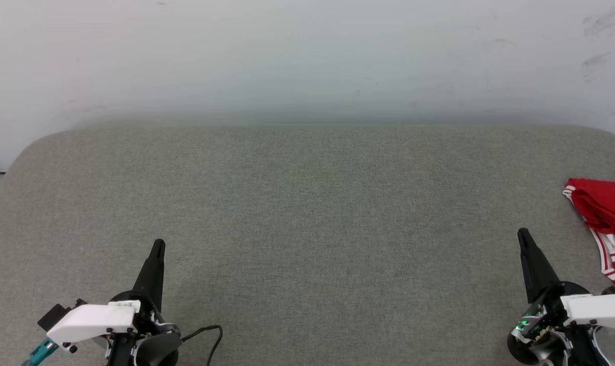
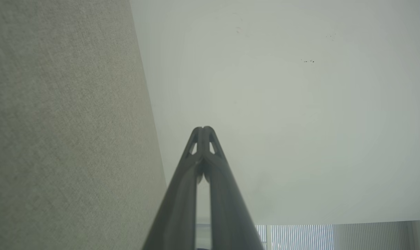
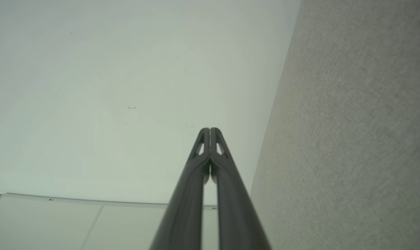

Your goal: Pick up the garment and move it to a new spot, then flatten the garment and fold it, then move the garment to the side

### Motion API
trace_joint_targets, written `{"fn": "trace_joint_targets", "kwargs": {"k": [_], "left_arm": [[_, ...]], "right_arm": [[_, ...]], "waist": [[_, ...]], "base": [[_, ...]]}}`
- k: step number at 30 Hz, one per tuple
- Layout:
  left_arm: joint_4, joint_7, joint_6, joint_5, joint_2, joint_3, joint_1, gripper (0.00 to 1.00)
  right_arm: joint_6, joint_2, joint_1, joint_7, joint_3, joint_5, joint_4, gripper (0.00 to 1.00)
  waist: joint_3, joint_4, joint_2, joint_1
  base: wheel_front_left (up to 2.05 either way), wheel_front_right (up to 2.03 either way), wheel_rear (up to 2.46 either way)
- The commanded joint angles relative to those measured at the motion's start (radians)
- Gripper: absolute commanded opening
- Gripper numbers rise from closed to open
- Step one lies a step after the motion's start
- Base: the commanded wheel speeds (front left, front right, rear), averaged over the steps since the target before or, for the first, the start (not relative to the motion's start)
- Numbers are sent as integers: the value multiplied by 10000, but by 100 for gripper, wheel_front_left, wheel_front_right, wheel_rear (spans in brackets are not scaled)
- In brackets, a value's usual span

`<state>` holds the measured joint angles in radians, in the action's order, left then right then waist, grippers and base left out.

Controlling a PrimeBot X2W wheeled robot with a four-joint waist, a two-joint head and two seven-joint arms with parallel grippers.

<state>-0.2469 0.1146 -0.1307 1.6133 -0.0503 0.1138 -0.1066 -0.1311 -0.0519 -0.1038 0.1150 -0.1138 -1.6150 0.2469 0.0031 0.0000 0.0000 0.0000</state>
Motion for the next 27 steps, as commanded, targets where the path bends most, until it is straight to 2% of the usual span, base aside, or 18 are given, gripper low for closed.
{"fn": "trace_joint_targets", "kwargs": {"k": [1, 27], "left_arm": [[2, 28, 1, -27, 13, 31, -75, 0], [2, 29, 1, -28, 14, 35, -75, 0]], "right_arm": [[5, 37, -136, 21, -1, 59, 10, 0], [7, 38, -136, 21, 2, 58, 10, 0]], "waist": [[0, 0, 0, 0], [0, 0, 0, 0]], "base": [[0, 0, 0], [0, 0, 0]]}}
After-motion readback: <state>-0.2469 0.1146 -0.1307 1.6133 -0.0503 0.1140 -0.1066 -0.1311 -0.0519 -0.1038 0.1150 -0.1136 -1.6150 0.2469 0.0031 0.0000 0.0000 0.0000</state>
